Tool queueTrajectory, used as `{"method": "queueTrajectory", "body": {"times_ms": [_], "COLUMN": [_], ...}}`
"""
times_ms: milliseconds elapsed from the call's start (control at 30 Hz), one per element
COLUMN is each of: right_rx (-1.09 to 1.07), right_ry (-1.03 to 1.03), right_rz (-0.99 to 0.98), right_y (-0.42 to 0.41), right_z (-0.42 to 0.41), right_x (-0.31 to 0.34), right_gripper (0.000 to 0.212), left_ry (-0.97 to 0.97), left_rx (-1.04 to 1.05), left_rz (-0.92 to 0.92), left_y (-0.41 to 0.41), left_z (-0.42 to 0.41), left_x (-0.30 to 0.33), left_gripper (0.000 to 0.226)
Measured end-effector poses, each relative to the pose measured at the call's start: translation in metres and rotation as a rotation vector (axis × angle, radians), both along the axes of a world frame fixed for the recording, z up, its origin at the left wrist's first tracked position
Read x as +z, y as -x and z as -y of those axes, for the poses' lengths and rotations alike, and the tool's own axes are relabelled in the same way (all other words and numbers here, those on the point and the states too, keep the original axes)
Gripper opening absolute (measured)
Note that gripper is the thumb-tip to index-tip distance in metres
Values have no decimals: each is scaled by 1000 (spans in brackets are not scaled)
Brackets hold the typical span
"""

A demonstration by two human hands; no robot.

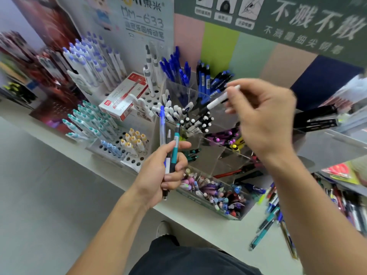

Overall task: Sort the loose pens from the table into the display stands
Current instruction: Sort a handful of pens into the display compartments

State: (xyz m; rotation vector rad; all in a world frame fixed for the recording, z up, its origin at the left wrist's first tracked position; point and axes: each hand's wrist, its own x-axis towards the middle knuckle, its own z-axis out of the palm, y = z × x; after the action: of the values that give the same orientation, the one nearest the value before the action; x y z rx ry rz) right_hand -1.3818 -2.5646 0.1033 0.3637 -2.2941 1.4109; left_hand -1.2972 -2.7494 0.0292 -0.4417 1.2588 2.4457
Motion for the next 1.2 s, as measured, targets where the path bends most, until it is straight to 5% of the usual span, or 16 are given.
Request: {"method": "queueTrajectory", "body": {"times_ms": [167, 367, 533, 667, 867, 1000, 1133, 1200], "right_rx": [-1, -140, -76, 58, 34, 409, 375, 401], "right_ry": [-351, -648, -508, -338, -400, -473, -412, -288], "right_rz": [63, 181, 369, 444, 136, 592, 632, 705], "right_y": [19, 13, 6, 14, -15, -59, -68, -67], "right_z": [35, 42, 39, 42, 36, 30, 35, 29], "right_x": [-35, -18, -31, -31, -11, -9, -31, -31], "right_gripper": [12, 21, 22, 19, 13, 40, 18, 7], "left_ry": [-74, 15, 64, -91, -261, -267, -200, -110], "left_rx": [11, 30, 31, 37, 151, 314, 289, 287], "left_rz": [-14, -105, -86, -17, -14, -69, -125, -173], "left_y": [-6, -13, -17, -17, -7, 5, 13, 15], "left_z": [2, 6, 7, 11, 4, -4, -11, -11], "left_x": [0, -3, -6, -8, -2, 7, 9, 5], "left_gripper": [22, 39, 39, 37, 17, 12, 37, 32]}}
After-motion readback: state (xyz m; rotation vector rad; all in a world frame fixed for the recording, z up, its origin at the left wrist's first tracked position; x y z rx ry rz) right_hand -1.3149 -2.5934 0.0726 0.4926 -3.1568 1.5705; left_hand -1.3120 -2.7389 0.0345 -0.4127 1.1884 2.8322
